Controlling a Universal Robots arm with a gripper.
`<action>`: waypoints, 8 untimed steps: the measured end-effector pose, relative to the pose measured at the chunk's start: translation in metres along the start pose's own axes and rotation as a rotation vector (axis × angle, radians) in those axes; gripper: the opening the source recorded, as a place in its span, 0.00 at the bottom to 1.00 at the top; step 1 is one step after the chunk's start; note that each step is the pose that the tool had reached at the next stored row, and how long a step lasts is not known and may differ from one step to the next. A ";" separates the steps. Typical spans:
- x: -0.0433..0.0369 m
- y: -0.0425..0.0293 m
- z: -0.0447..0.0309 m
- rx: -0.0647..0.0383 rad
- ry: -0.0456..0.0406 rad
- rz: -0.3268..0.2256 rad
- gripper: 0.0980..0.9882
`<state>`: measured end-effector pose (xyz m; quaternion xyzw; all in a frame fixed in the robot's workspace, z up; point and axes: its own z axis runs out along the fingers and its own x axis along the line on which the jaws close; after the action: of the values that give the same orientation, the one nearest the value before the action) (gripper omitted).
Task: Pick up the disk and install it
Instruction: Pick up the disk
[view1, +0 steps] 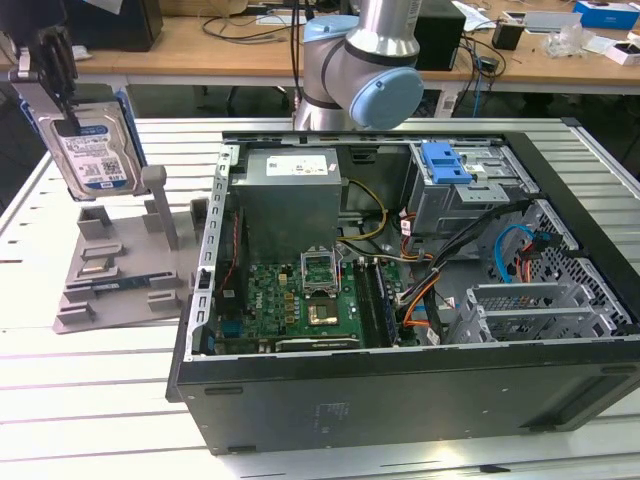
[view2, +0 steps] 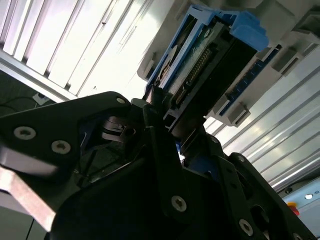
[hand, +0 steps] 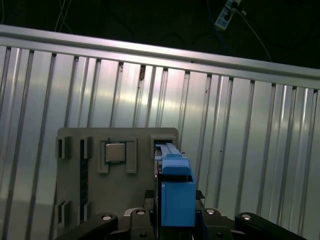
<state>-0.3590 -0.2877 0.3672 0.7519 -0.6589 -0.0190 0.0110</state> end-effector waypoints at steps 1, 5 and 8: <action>-0.0001 0.0000 -0.0018 0.000 0.0000 0.000 0.30; -0.0006 0.0003 -0.0089 0.000 0.0000 0.000 0.30; -0.0008 0.0005 -0.0146 0.000 0.0000 0.000 0.30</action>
<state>-0.3591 -0.2871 0.3818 0.7519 -0.6589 -0.0190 0.0110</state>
